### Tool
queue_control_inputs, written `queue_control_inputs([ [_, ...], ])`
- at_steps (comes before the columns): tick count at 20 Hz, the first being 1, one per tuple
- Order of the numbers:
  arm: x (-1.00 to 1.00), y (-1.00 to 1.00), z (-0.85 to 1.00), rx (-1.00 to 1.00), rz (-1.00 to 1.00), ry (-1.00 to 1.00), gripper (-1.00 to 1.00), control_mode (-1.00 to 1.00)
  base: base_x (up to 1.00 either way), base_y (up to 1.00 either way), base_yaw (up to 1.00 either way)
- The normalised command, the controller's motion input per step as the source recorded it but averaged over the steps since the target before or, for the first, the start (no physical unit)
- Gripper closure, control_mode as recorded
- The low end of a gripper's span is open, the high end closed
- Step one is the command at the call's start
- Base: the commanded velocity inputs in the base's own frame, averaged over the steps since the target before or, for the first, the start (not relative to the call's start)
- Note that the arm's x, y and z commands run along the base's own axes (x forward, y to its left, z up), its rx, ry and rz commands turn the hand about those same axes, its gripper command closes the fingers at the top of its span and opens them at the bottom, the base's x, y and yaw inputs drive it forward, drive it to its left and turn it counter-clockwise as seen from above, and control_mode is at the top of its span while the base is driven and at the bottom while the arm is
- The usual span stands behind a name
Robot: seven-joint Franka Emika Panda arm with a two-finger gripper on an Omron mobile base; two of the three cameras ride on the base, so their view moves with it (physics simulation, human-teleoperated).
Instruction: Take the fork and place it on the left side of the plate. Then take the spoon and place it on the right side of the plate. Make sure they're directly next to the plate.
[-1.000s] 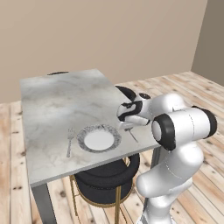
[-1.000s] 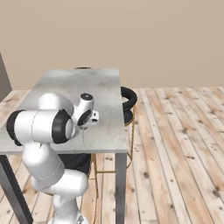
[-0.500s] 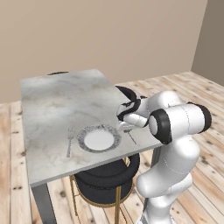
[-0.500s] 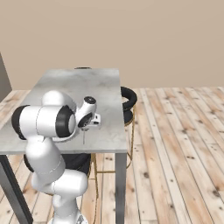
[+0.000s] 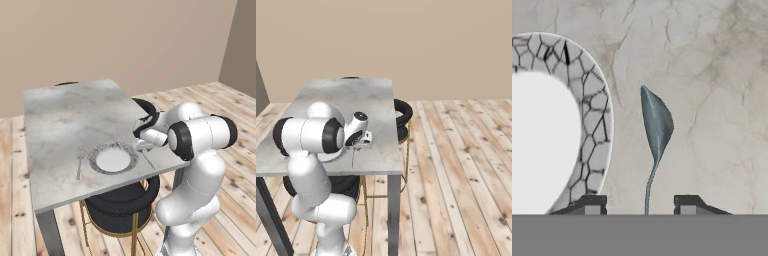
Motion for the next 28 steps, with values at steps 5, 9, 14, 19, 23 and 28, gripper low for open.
queue_control_inputs([
  [5,0.11,0.02,-0.02,0.0,0.0,0.0,-1.0,-1.0,0.0,0.0,0.0],
  [9,0.03,0.0,0.13,0.0,0.0,-0.06,-1.0,-1.0,0.0,0.0,0.0],
  [14,0.0,0.01,0.33,0.0,-0.01,-0.05,-1.0,-1.0,0.0,0.0,0.0],
  [19,-0.2,0.0,0.33,0.0,-0.04,-0.02,-1.0,-1.0,0.0,0.0,0.0],
  [23,-0.37,0.03,0.28,0.0,-0.08,0.0,-1.0,-1.0,0.0,0.0,0.0],
  [28,-0.46,0.02,0.19,-0.06,-0.24,0.0,-1.0,-1.0,0.0,0.0,0.0],
])
